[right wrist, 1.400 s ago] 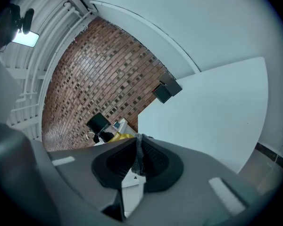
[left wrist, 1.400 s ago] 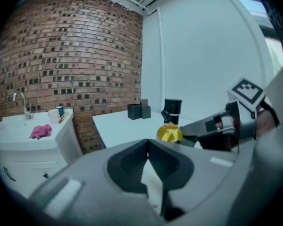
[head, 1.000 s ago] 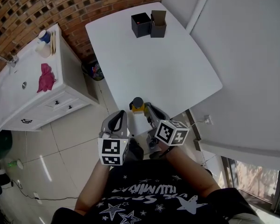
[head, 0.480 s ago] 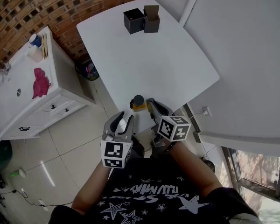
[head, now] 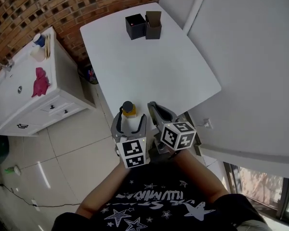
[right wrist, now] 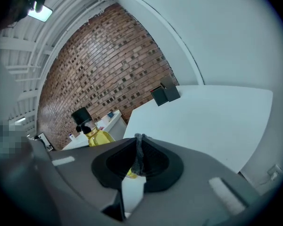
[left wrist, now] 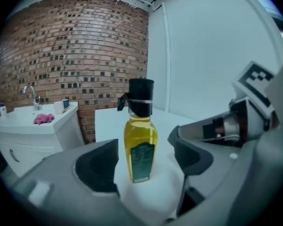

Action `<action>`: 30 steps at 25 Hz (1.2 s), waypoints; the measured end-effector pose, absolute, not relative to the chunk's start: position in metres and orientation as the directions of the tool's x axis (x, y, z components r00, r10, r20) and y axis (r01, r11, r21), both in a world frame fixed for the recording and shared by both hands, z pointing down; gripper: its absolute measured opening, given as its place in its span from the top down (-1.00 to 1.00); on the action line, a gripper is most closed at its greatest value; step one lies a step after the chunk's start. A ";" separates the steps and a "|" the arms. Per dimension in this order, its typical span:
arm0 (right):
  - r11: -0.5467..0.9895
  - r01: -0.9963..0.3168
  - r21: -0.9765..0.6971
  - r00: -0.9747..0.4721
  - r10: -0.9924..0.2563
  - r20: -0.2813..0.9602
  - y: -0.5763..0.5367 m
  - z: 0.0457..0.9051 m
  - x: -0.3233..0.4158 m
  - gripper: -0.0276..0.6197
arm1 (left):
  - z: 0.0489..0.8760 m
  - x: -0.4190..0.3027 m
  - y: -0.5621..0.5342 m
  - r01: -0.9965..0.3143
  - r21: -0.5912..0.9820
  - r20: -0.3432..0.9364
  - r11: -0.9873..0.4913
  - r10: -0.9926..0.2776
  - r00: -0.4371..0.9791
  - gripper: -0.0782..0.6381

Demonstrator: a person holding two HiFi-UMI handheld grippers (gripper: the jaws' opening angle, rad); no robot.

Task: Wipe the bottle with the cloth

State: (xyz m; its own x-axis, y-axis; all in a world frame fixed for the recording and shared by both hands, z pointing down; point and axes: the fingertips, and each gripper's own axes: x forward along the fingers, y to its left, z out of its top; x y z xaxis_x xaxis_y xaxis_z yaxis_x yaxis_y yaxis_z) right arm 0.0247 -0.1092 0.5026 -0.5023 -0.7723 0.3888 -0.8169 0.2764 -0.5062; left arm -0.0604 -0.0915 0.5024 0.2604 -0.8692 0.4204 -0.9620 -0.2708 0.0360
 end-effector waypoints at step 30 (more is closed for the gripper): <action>0.650 -0.592 -0.477 -0.795 -0.567 0.213 -0.117 0.436 0.001 0.81 | 0.502 -0.053 -0.096 -0.679 -0.037 0.338 -0.733 -0.649 0.682 0.10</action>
State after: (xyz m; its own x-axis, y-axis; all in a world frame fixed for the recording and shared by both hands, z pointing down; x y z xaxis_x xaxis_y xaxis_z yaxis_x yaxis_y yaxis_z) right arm 0.0012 -0.1165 0.4360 -0.7954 -0.5673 0.2134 -0.5915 0.6499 -0.4771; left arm -0.0534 -0.0963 0.5023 0.6821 -0.6487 0.3375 -0.6791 -0.7331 -0.0367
